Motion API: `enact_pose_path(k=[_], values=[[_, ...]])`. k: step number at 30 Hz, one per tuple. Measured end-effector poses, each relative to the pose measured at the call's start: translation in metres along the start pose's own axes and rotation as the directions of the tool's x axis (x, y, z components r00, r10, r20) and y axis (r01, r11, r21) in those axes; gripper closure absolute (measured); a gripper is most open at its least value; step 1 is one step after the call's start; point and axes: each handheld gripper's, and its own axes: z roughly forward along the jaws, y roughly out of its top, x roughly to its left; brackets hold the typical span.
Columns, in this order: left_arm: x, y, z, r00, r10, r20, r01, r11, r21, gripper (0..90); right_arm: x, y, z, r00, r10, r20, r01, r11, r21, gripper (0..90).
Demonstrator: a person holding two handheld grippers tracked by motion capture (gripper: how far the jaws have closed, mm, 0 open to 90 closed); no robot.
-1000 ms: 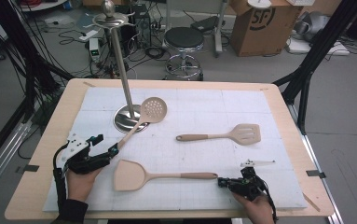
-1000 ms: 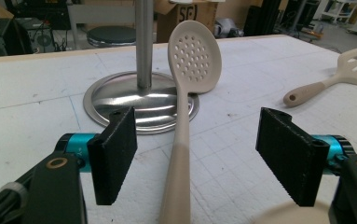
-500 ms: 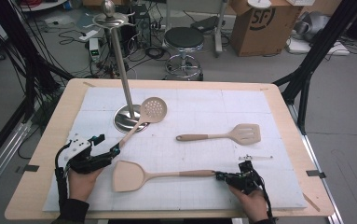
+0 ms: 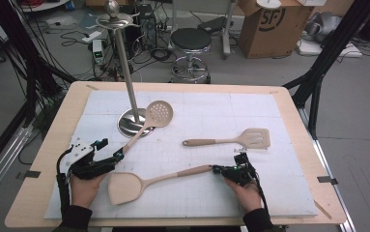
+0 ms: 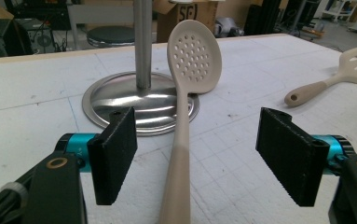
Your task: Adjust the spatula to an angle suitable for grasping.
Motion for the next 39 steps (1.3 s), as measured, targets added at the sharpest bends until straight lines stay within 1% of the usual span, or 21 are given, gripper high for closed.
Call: enact_pose_path(k=[3, 9, 11, 15, 17, 20, 27, 32, 39], values=[[0.001, 0.0, 0.0, 1.0, -0.003, -0.002, 0.003, 1.0, 0.0, 29.5, 0.001, 0.007, 0.009, 1.0, -0.002, -0.007, 0.002, 1.0, 0.004, 90.0], [0.002, 0.0, 0.0, 1.0, -0.005, -0.005, 0.005, 1.0, -0.001, 29.5, 0.003, 0.02, 0.024, 0.9993, 0.017, -0.032, -0.017, 1.0, 0.004, 90.0], [0.002, 0.0, 0.0, 1.0, -0.004, -0.005, 0.004, 1.0, -0.002, 29.5, 0.005, 0.024, 0.03, 0.9993, 0.021, -0.032, -0.02, 1.0, 0.006, 90.0], [0.004, 0.0, 0.0, 0.9999, -0.01, -0.008, 0.01, 0.9999, -0.005, 29.5, 0.007, 0.032, 0.039, 0.9991, 0.02, -0.037, -0.02, 1.0, 0.008, 90.0], [0.004, 0.0, 0.0, 0.9999, -0.008, -0.011, 0.008, 1.0, -0.005, 29.5, 0.008, 0.036, 0.044, 0.9992, 0.013, -0.039, -0.013, 1.0, 0.008, 90.0], [0.004, 0.0, 0.0, 0.9999, -0.008, -0.012, 0.008, 0.9999, -0.007, 29.5, 0.009, 0.041, 0.05, 0.9989, 0.016, -0.045, -0.016, 1.0, 0.007, 90.0], [0.005, 0.0, 0.002, 0.9998, -0.012, -0.015, 0.012, 0.9999, -0.009, 29.5, 0.012, 0.052, 0.064, 0.9992, 0.004, -0.041, -0.004, 1.0, 0.003, 90.0], [0.009, 0.001, 0.002, 0.9995, -0.023, -0.022, 0.023, 0.9995, -0.02, 29.8, 0.011, 0.055, 0.067, 0.9983, 0.013, -0.057, -0.013, 1.0, 0.007, 90.0], [0.007, 0.002, 0.005, 0.9998, -0.008, -0.016, 0.008, 0.9998, -0.015, 30.0, 0.009, 0.059, 0.07, 0.998, 0.014, -0.062, -0.013, 1.0, 0.008, 90.0]])
